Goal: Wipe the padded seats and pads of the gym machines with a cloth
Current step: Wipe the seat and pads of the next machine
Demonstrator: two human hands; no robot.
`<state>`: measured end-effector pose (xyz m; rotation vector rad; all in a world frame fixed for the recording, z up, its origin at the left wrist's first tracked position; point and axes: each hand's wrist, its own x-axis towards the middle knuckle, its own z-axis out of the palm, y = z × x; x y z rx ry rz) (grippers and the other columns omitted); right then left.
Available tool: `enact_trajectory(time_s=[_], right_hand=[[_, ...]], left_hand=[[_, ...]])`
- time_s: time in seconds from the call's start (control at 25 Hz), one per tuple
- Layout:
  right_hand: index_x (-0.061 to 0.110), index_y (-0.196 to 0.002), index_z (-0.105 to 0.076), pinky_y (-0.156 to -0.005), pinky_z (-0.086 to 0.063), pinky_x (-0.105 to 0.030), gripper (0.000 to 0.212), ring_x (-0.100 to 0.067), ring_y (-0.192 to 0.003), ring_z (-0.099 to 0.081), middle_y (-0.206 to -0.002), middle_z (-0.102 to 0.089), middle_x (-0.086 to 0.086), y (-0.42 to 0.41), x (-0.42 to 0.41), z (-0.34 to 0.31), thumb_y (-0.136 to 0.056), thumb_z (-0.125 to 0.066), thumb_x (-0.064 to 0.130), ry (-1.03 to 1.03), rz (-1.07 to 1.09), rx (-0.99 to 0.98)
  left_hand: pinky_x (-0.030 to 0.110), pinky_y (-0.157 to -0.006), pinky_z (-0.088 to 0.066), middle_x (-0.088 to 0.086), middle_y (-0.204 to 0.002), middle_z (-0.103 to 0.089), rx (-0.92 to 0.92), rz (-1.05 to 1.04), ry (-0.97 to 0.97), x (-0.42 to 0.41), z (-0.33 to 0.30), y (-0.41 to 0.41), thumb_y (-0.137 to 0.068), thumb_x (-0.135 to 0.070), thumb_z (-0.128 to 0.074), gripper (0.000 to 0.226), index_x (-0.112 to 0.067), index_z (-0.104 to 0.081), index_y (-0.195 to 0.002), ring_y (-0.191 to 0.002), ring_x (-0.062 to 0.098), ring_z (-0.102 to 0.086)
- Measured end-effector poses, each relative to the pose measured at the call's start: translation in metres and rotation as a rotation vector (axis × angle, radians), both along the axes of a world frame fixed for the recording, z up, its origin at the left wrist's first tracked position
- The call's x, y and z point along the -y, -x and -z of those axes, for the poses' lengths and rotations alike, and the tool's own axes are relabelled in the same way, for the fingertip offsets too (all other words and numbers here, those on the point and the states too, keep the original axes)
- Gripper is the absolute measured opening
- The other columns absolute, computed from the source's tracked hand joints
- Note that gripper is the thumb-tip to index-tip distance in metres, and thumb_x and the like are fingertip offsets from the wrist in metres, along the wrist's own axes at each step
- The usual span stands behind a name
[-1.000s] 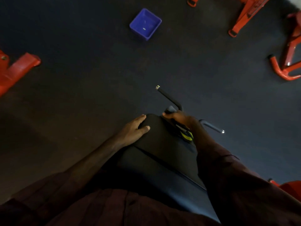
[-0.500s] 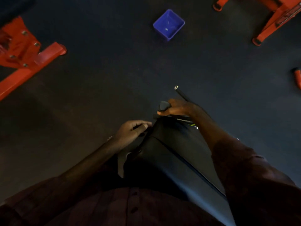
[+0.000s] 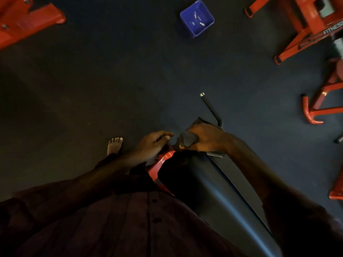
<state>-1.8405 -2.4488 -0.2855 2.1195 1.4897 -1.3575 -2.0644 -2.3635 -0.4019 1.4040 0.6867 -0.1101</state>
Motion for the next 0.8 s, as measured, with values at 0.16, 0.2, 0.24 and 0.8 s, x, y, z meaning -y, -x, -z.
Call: enact_trajectory(time_s=[0.16,0.2,0.24,0.8], right_hand=[[0.035,-0.098,-0.073,-0.085,-0.053,-0.021,0.009,0.003,-0.089,-0.066,-0.100,-0.071,0.019,0.028,0.003,-0.028,-0.096,-0.072,0.043,-0.070,0.102,-0.002],[0.036,-0.097,-0.073,-0.088,-0.055,-0.028,0.007,0.002,-0.090,-0.065,-0.099,-0.071,0.020,0.038,0.005,-0.032,-0.094,-0.073,0.042,-0.116,0.051,0.068],[0.035,-0.099,-0.074,-0.090,-0.055,-0.033,0.011,-0.001,-0.092,-0.065,-0.100,-0.071,0.018,0.050,0.007,-0.035,-0.091,-0.072,0.042,-0.143,-0.017,0.125],[0.029,-0.092,-0.079,-0.114,-0.038,-0.052,0.037,-0.030,-0.103,-0.067,-0.096,-0.076,0.003,0.211,0.057,-0.015,-0.083,-0.044,0.036,-0.285,-0.153,0.484]], left_hand=[[0.033,-0.095,-0.056,-0.004,-0.111,-0.078,0.014,0.052,0.093,-0.008,-0.002,0.002,-0.111,-0.023,-0.052,0.022,-0.030,-0.072,-0.116,-0.096,-0.004,-0.071],[0.033,-0.092,-0.056,-0.003,-0.109,-0.077,0.018,0.057,0.134,-0.008,0.001,0.003,-0.111,-0.020,-0.051,0.022,-0.026,-0.071,-0.117,-0.094,-0.004,-0.072],[0.033,-0.092,-0.056,-0.002,-0.108,-0.077,0.022,0.046,0.169,-0.009,0.002,0.005,-0.112,-0.019,-0.051,0.021,-0.023,-0.070,-0.118,-0.095,-0.001,-0.073],[0.033,-0.097,-0.055,-0.009,-0.116,-0.076,0.231,0.125,-0.064,-0.014,-0.024,0.001,-0.103,-0.039,-0.052,0.027,-0.033,-0.073,-0.117,-0.111,0.006,-0.069]])
